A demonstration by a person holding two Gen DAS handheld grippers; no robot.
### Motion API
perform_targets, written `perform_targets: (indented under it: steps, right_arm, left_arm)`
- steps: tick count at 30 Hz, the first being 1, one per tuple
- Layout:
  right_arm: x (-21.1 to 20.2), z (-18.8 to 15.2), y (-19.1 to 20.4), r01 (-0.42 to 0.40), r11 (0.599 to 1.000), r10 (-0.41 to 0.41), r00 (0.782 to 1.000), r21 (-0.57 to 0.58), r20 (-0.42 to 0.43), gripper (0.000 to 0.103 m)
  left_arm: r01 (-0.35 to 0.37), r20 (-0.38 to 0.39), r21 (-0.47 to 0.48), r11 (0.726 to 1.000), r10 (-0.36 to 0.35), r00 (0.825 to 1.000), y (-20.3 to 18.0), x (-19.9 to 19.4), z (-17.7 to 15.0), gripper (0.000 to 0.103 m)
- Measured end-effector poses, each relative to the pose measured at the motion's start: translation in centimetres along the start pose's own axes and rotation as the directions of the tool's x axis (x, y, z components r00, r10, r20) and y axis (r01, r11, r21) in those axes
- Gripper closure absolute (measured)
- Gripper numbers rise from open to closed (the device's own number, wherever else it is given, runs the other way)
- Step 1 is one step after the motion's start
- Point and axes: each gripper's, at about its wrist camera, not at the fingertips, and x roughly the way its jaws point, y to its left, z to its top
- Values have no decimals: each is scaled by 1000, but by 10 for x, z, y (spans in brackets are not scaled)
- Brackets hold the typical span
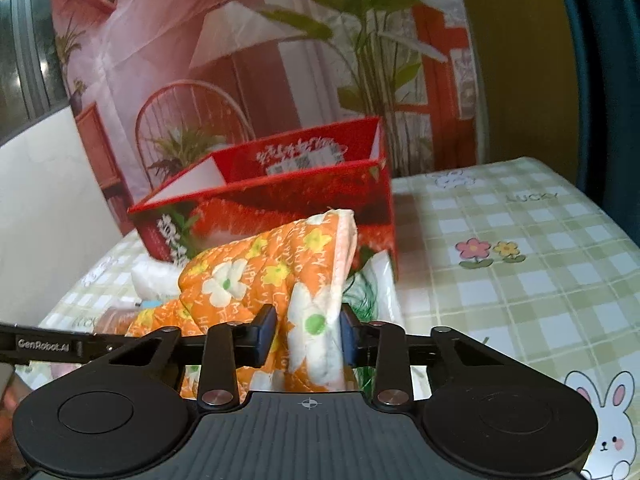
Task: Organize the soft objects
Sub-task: 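Lower the left tool onto the orange floral cloth and close its fingers, then lift the orange floral cloth with the left tool and lower it into the box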
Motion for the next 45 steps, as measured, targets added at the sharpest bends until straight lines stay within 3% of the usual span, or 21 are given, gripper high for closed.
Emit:
perform_targets:
  steps: [9,17,21,24,34,39,41,45]
  right_arm:
    - [-4,0,1,1,1000,-1,1000,-14,27,88]
    - [-7,3,7,-34,999,35,999,-35,36,92]
    - [-16,13,12,-53,996,58,996,-71,73,92]
    - [-22,24,19,-65,991,77,992,-119,98,93]
    - [-14,96,41,-89,974,126,978,-210,169,94]
    - [14,135,51,-102,963,143,978,-251,153,94]
    - [27,145,55,-92,958,137,979,-273,151,94]
    - [62,160,61,-57,944,108,984,-326,141,93]
  left_arm:
    - [2,32,16,1000,-3,999,-3,-7,2,84]
    - [9,63,15,1000,-10,998,-2,-13,4,85]
    - [13,103,0,1000,-13,995,3,-23,9,85]
    - [-6,154,49,999,-2,988,-4,-34,18,85]
    - [-24,316,80,997,-2,949,-2,-57,82,85]
    - [-50,325,75,996,23,945,6,-46,123,85]
    - [-92,330,98,991,55,942,6,-37,138,85]
    - [-122,307,119,985,81,948,14,-16,166,85]
